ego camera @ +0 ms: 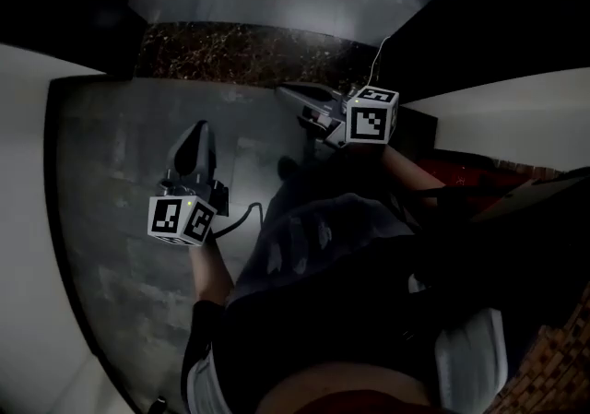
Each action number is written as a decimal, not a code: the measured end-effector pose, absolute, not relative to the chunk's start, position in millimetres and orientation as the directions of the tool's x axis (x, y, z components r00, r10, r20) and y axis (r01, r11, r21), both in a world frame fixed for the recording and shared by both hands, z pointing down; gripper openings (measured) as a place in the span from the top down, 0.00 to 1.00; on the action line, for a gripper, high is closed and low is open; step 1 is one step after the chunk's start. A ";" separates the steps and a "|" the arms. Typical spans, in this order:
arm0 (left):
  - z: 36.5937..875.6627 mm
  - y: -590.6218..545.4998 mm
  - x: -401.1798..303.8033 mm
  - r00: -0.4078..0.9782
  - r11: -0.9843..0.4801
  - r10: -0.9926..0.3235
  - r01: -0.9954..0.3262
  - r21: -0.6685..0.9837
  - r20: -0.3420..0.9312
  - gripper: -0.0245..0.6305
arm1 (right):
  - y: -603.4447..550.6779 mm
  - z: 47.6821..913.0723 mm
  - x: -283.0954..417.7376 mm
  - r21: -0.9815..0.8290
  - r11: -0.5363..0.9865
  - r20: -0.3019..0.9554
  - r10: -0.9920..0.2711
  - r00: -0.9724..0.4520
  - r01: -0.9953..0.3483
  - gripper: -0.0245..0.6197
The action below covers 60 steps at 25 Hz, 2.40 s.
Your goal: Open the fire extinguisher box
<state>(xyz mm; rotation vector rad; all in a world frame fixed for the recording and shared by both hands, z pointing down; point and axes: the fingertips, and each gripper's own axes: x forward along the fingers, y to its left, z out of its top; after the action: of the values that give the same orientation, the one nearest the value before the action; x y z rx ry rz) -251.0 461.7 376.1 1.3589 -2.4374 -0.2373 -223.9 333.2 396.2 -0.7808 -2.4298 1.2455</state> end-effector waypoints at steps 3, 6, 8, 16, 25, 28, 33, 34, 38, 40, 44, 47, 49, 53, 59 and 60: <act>376.5 435.3 -269.7 -0.457 0.511 -0.857 -0.812 0.283 0.236 0.96 | 317.3 385.0 -239.9 -0.787 0.494 -0.023 0.576 -0.817 0.370 0.96; 374.7 388.4 -282.7 -0.413 0.468 -0.879 -0.843 0.264 0.238 0.96 | 282.0 377.5 -252.8 -0.771 0.510 -0.059 0.540 -0.840 0.382 0.96; 378.2 353.1 -289.5 -0.365 0.425 -0.896 -0.870 0.250 0.253 0.96 | 250.2 380.7 -261.2 -0.786 0.503 -0.074 0.499 -0.863 0.359 0.96; 392.5 249.0 -290.8 -0.135 0.228 -0.923 -0.946 0.231 0.360 0.96 | 144.7 405.0 -275.4 -0.853 0.451 -0.110 0.333 -0.936 0.261 0.96; 417.0 177.7 -279.6 -0.040 0.144 -0.879 -0.972 0.184 0.476 0.96 | 103.1 408.1 -263.7 -0.879 0.244 -0.294 0.401 -0.867 0.411 0.96; 419.4 162.3 -291.2 -0.022 0.147 -0.881 -0.962 0.229 0.473 0.96 | 103.2 405.2 -268.8 -0.888 0.204 -0.305 0.410 -0.860 0.412 0.96; 406.2 143.3 -315.9 -0.031 0.131 -0.907 -0.969 0.210 0.421 0.96 | 90.6 403.2 -285.9 -0.815 0.452 -0.175 0.404 -0.898 0.362 0.96; 406.5 141.7 -321.3 -0.032 0.124 -0.908 -0.973 0.196 0.417 0.96 | 87.6 405.8 -290.3 -0.768 0.543 -0.118 0.400 -0.909 0.339 0.96; 411.1 148.2 -360.6 -0.063 0.156 -0.912 -0.967 0.201 0.405 0.96 | 97.8 408.0 -315.1 -0.514 0.775 0.068 0.463 -0.884 0.366 0.96; 410.9 156.5 -391.5 -0.088 0.208 -0.916 -0.938 0.278 0.391 0.96 | 100.7 400.0 -335.4 -0.452 0.807 0.097 0.468 -0.878 0.380 0.96; 401.4 188.7 -453.4 -0.120 0.255 -0.934 -0.883 0.395 0.336 0.96 | 113.1 382.3 -382.2 -0.411 0.833 0.137 0.458 -0.878 0.370 0.96; 406.7 204.5 -491.6 -0.125 0.259 -0.935 -0.880 0.398 0.331 0.96 | 112.8 372.2 -414.5 -0.472 0.823 0.103 0.406 -0.908 0.314 0.96; 412.5 200.1 -508.8 -0.098 0.233 -0.942 -0.879 0.416 0.320 0.96 | 98.0 372.2 -431.5 -0.548 0.805 0.077 0.320 -0.944 0.228 0.96; 423.6 189.1 -515.2 -0.032 0.173 -0.949 -0.883 0.436 0.313 0.96 | 85.7 389.0 -446.1 -0.677 0.729 0.088 0.223 -0.971 0.106 0.96; 429.1 138.0 -499.1 0.030 0.134 -0.940 -0.884 0.449 0.339 0.96 | 53.6 414.0 -430.9 -0.725 0.687 0.108 0.189 -0.976 0.053 0.96; 426.8 124.3 -497.7 0.029 0.134 -0.941 -0.883 0.450 0.337 0.96 | 44.0 414.4 -427.4 -0.721 0.691 0.101 0.188 -0.977 0.058 0.96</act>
<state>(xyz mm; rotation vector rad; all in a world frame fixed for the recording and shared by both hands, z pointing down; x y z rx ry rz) -497.7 124.3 426.8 1.7510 -1.8538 -0.1346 -427.4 44.0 414.4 -0.2009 -2.7325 1.1561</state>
